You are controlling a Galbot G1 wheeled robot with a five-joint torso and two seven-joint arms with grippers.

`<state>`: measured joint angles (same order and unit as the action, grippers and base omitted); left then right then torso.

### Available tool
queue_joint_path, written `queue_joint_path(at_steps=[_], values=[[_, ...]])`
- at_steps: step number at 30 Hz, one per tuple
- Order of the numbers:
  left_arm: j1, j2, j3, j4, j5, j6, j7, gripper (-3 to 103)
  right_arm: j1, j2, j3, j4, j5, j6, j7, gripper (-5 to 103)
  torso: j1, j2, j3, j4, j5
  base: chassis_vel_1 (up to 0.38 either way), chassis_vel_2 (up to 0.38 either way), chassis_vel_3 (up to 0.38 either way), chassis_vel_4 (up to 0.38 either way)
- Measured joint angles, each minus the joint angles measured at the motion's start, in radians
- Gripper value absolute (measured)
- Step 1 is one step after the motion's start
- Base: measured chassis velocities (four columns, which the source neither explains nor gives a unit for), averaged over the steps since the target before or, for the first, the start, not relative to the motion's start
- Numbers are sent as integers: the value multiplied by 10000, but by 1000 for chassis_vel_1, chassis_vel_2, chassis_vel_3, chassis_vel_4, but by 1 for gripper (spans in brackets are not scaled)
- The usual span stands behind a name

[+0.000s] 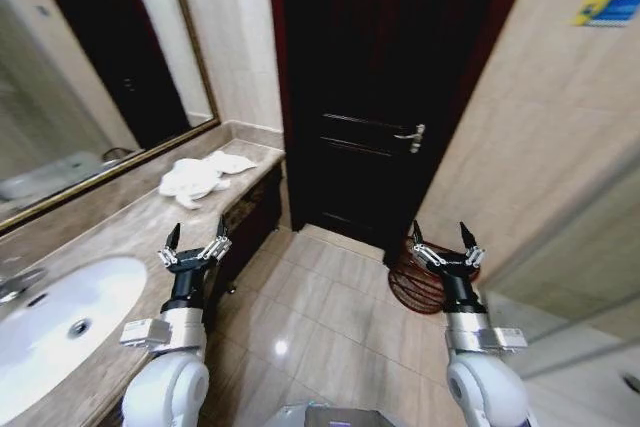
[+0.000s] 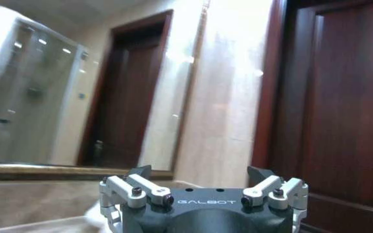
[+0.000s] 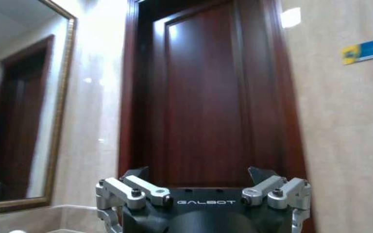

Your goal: Discard the used towel into the hamper.

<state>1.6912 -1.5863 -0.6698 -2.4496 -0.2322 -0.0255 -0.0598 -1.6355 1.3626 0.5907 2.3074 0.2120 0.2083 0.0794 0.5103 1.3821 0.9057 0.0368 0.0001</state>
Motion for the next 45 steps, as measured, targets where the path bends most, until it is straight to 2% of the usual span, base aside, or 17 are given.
queue_joint_path(at_steps=[1, 6, 8, 12, 24, 25, 27, 36, 39, 41, 43, 44, 45], values=[[-6, 0, -6, 23, 52, -15, -21, 99, -2, 14, -2, -5, -10, 8, 1, 100, 1, 0, 0, 0, 0, 123, 125, 121, 123], [-22, 32, -12, 206, 537, -267, -299, 94, -25, 50, -11, -54, -53, 53, -116, 100, 0, -1, 0, 2, -2, 107, 96, 92, 102], [-37, 37, 4, 262, 730, -292, -318, 97, 2, 42, 27, -102, -113, 105, -172, 100, 0, 0, 0, 2, -1, 65, 58, 35, 37], [-98, 25, 31, 363, 968, -279, -326, 98, -21, 27, 63, -102, -138, 110, -191, 100, -1, 0, 0, -1, -1, 0, 0, 0, 0], [-174, 118, 34, 459, 946, 80, -487, 99, -87, 76, -16, 51, -167, 131, -228, 100, -3, 1, -1, 0, -1, -76, 66, 77, -72], [-174, 122, 32, 462, 957, 107, -516, 102, -82, 76, -21, 66, -173, 131, -229, 100, -3, 1, -1, 0, 1, -170, 192, 179, -195], [-176, 106, 27, 463, 1061, 245, -609, 98, -82, 55, -34, 71, -187, 131, -229, 100, 5, -2, 2, -1, -4, -216, 193, 194, -199], [-217, 97, 17, 551, 1148, 370, -946, 98, -122, -2, -40, 70, -192, 141, -276, 100, 2, -2, 1, 1, 5, -214, 198, 213, -207], [-261, 134, -6, 619, 1140, 452, -1114, 98, -133, -6, -44, 69, -192, 142, -275, 100, 3, -2, 1, 0, -7, -206, 186, 183, -202], [-367, 195, -57, 700, 1030, 611, -1258, 98, -141, -9, -65, 73, -181, 139, -253, 100, -2, 0, -1, -1, 2, -180, 194, 184, -211], [-696, 336, -190, 846, 339, 994, -1362, 98, -141, -6, -99, 83, -189, 146, -210, 100, 0, -1, 0, 0, -3, -181, 191, 191, -189], [-696, 336, -190, 846, 339, 994, -1362, 98, -141, -6, -99, 83, -189, 146, -210, 100, 0, -1, 0, 0, -3, -181, 201, 199, -189], [-1122, 499, -360, 1075, -387, 1404, -1580, 98, -126, 15, -127, 71, -207, 243, -184, 100, -1, 0, 0, 1, 4, -188, 208, 192, -200]])
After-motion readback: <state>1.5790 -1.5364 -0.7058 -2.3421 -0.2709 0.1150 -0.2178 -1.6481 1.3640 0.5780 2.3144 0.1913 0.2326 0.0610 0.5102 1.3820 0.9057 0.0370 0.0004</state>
